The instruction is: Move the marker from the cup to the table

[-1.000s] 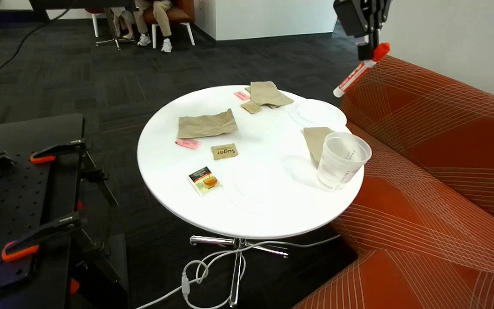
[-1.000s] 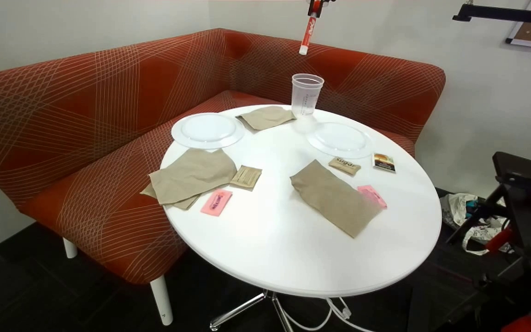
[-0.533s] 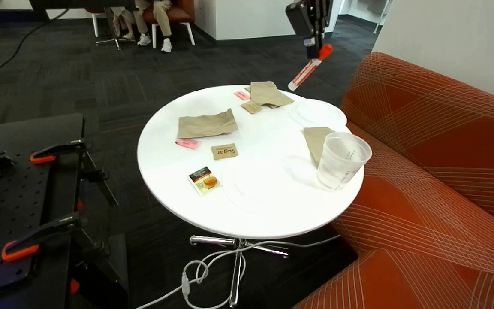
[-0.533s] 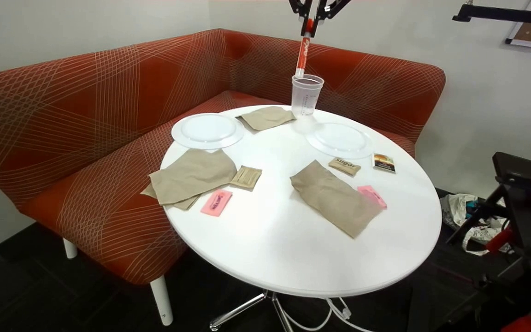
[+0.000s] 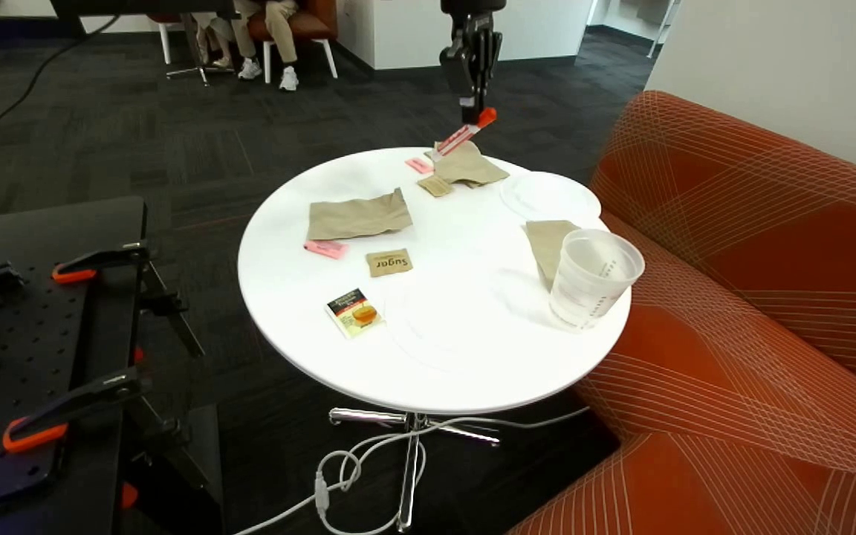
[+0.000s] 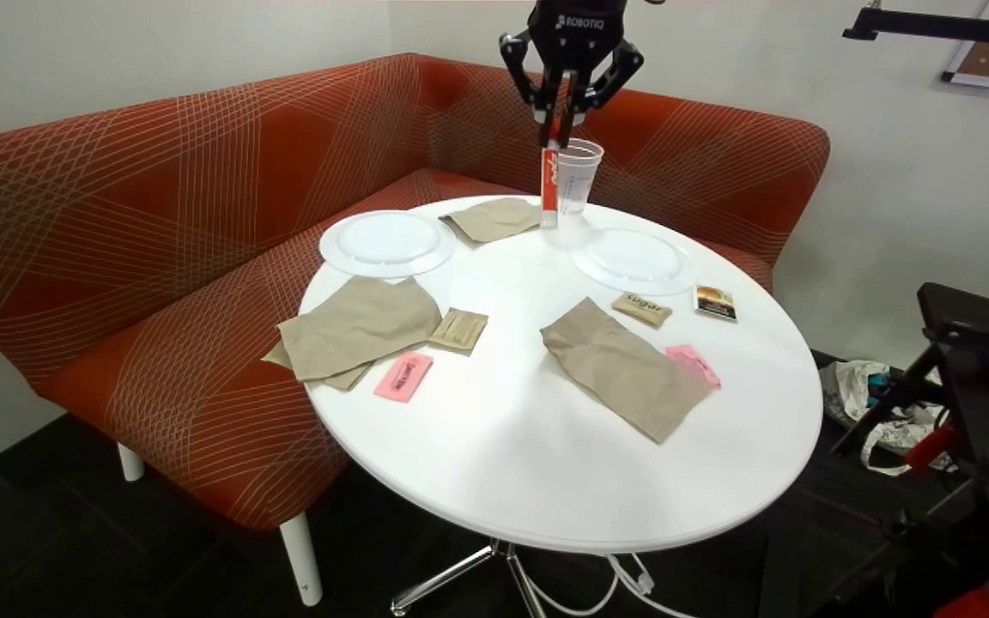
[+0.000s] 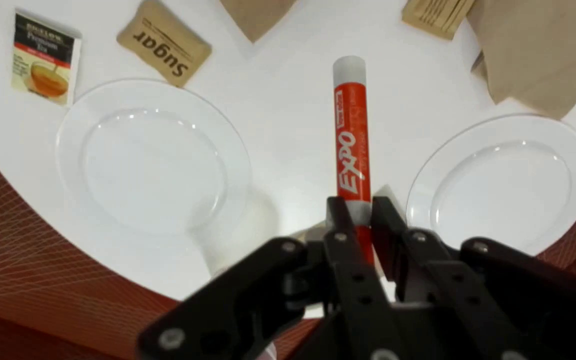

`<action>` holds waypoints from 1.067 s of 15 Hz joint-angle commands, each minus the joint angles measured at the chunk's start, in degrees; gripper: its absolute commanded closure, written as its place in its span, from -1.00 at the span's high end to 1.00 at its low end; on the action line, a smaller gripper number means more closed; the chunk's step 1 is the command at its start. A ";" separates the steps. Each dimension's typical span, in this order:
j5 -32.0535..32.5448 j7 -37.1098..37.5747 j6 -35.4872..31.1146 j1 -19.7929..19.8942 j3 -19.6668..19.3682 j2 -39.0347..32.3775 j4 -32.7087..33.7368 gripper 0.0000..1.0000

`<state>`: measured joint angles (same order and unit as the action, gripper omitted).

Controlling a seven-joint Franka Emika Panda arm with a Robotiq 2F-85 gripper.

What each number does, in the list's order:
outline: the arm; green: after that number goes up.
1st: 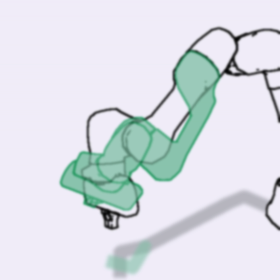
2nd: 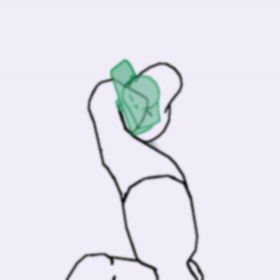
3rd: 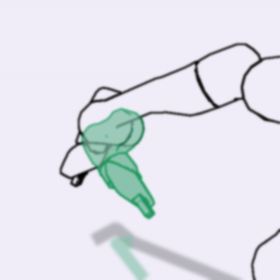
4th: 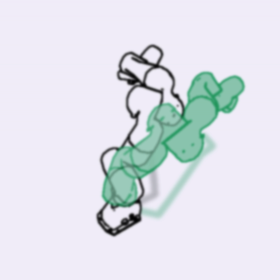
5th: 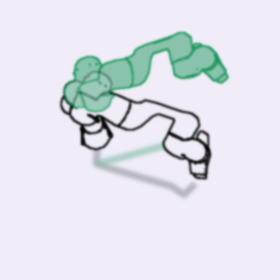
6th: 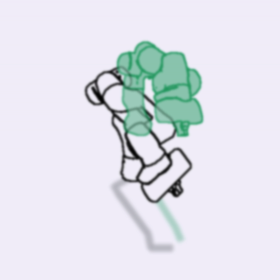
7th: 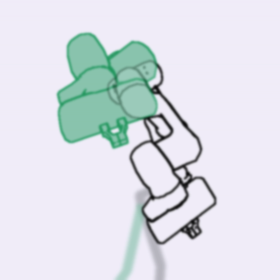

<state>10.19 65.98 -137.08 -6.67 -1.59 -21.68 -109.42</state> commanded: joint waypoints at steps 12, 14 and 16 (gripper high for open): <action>-13.33 -14.60 8.55 -0.21 0.71 -12.20 7.77 -0.92; -13.12 -14.30 9.44 -0.47 0.52 -13.79 9.12 -0.92; -12.83 -14.08 10.06 -0.76 0.31 -15.06 10.23 -0.92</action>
<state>-1.93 53.00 -130.02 -6.69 -0.58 -34.64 -102.54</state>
